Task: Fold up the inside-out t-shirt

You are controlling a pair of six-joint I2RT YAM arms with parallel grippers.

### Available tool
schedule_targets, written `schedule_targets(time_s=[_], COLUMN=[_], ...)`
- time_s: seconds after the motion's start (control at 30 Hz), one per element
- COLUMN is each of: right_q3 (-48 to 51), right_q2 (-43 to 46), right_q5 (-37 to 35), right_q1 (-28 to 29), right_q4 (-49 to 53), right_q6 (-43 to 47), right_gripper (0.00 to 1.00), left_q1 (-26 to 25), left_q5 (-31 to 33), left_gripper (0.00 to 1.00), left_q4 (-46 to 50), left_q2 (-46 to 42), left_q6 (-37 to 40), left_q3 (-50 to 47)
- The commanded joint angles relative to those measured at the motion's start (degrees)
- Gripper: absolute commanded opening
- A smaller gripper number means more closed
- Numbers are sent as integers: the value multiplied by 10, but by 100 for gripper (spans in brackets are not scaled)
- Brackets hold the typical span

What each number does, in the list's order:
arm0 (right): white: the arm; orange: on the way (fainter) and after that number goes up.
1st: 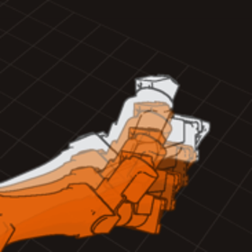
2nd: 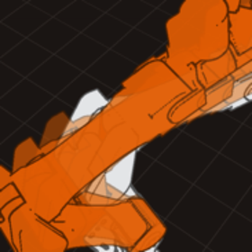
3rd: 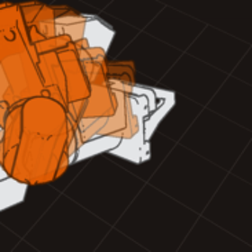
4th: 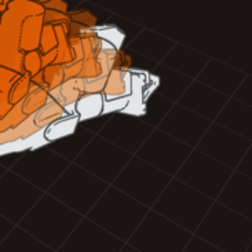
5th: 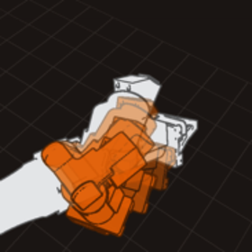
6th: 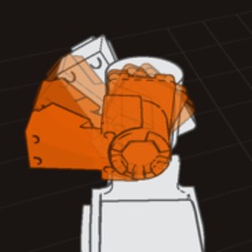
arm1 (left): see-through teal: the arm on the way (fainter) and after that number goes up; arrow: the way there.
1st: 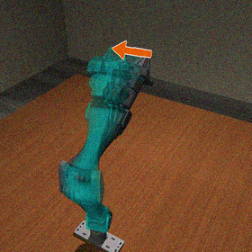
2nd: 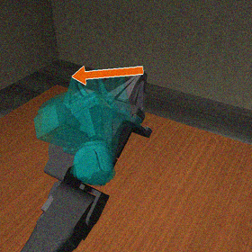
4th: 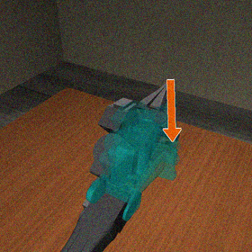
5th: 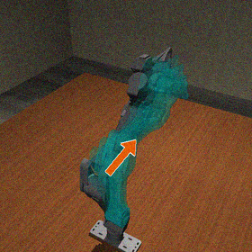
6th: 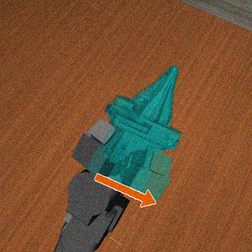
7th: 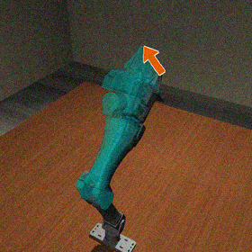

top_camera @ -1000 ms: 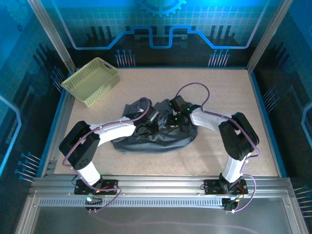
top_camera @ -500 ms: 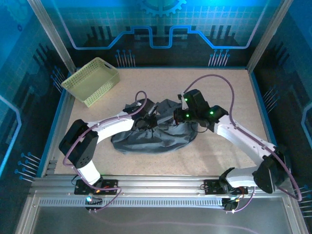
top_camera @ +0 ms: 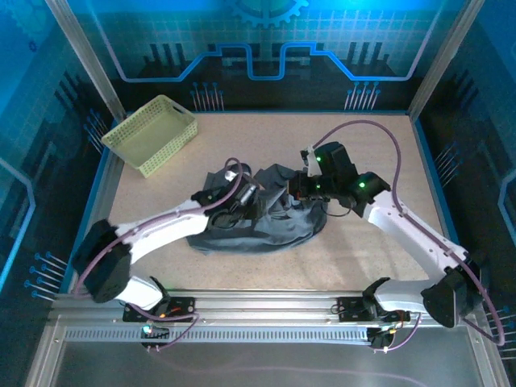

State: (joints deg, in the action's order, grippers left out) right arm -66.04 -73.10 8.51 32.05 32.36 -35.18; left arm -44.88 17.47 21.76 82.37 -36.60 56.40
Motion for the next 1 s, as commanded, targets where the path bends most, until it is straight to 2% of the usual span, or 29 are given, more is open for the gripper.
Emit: schedule_targets(time_s=[0.0, 0.13, 0.23, 0.5, 0.6, 0.73, 0.83, 0.97], right_q3=[-27, -48, -56, -46, -30, -28, -34, -48], right_q2=[-21, -35, -41, -35, -26, -28, -37, -61], right_q5=[12, 15, 17, 13, 7, -28, -43, -98], right_q1=[-5, -3, 0, 14, 17, 8, -4, -4], right_q4=[-2, -3, -4, -12, -17, 3, 7, 14], right_q6=[-9, -14, -18, -30, -36, -33, -23, 2], right_gripper=[0, 0, 0, 0, 0, 0, 0, 0], left_q1=[-54, -100, -103, -98, -91, -90, -90, -89], left_q5=[36, 0, -30, -10, -6, -4, -10, -28], left_gripper=[54, 62, 64, 64, 51, 29, 14, 0], left_q4=[-96, -160, -197, -234, -239, -234, -235, -231], left_q2=[-62, -45, -16, 49, 62, 57, 36, -19], left_q6=[41, 74, 60, 12, -1, 2, 8, 20], left_q3=[-33, -37, -35, -12, -4, -7, -25, -54])
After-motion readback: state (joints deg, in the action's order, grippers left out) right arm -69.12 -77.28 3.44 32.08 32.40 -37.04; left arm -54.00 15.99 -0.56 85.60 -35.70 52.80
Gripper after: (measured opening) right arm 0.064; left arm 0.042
